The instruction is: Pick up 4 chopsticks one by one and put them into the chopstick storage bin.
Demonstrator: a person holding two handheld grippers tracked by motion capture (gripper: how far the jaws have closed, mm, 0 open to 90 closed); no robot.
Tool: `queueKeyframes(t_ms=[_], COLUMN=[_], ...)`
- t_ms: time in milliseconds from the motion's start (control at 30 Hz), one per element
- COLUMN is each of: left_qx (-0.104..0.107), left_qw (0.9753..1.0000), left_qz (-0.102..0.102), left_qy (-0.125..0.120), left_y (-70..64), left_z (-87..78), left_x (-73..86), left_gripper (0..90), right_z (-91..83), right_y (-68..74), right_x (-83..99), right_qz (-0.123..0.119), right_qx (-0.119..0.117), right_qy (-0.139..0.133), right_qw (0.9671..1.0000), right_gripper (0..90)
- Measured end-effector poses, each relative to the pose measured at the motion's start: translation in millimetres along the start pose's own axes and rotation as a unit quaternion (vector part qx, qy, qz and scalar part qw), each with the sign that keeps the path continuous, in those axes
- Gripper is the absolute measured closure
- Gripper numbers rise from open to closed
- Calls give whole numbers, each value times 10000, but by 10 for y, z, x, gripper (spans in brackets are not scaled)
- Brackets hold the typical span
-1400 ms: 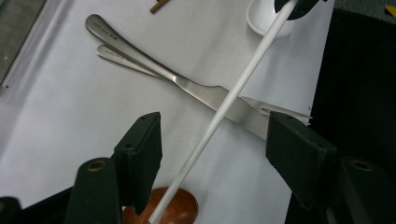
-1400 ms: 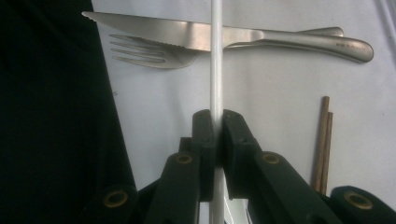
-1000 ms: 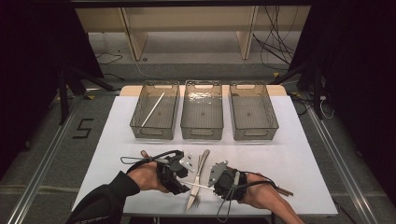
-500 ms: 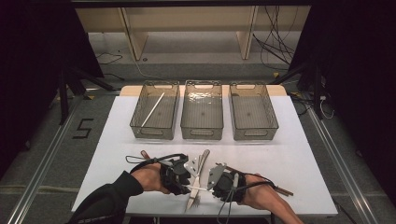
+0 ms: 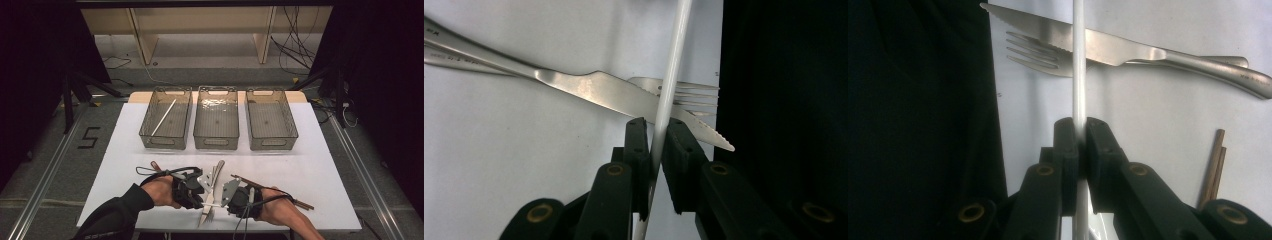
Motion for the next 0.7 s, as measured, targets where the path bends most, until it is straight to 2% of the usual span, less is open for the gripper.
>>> queueKeyframes(t_ms=[167, 200, 233, 267, 300, 367, 433, 533, 700], left_qx=[118, 98, 107, 104, 68, 22, -65, -224, -464], left_qw=[9997, 9997, 9997, 9996, 9997, 9997, 9997, 9993, 9976], left_qz=[199, 208, 176, 184, 170, 147, 61, -94, -337], left_qy=[-52, -96, -152, -167, -175, -192, -236, -279, -397], left_y=[-46, -45, -51, -50, -48, -33, 2, 63, 148], left_z=[-10, -15, -19, -28, -35, -56, -88, -138, -239], left_x=[-11, -20, -32, -37, -39, -31, -15, 21, 67], left_gripper=[842, 847, 849, 851, 852, 853, 853, 853, 853], right_z=[0, -3, -7, -12, -19, -43, -80, -159, -233], right_y=[-24, -43, -43, -62, -81, -134, -200, -310, -479], right_x=[13, 17, 17, 29, 30, 47, 57, 70, 129], right_qz=[-89, -28, 151, 141, 237, 333, 493, 942, 1469], right_qx=[63, 115, 91, 80, 134, 214, 353, 476, 690], right_qy=[-68, -74, -79, -105, -125, -99, -191, -380, -629], right_qw=[9999, 9999, 9998, 9998, 9995, 9992, 9980, 9937, 9847], right_gripper=[828, 820, 814, 807, 789, 706, 623, 529, 412])
Point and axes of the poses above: each handheld gripper's, and its own axes: z roughly forward along the jaws, x roughly out of its underside, y roughly to its left, the point moved 8 cm from there along z, roughly forward along the jaws, and after that the axes turned 12 degrees about x, right-handed, at the moved point
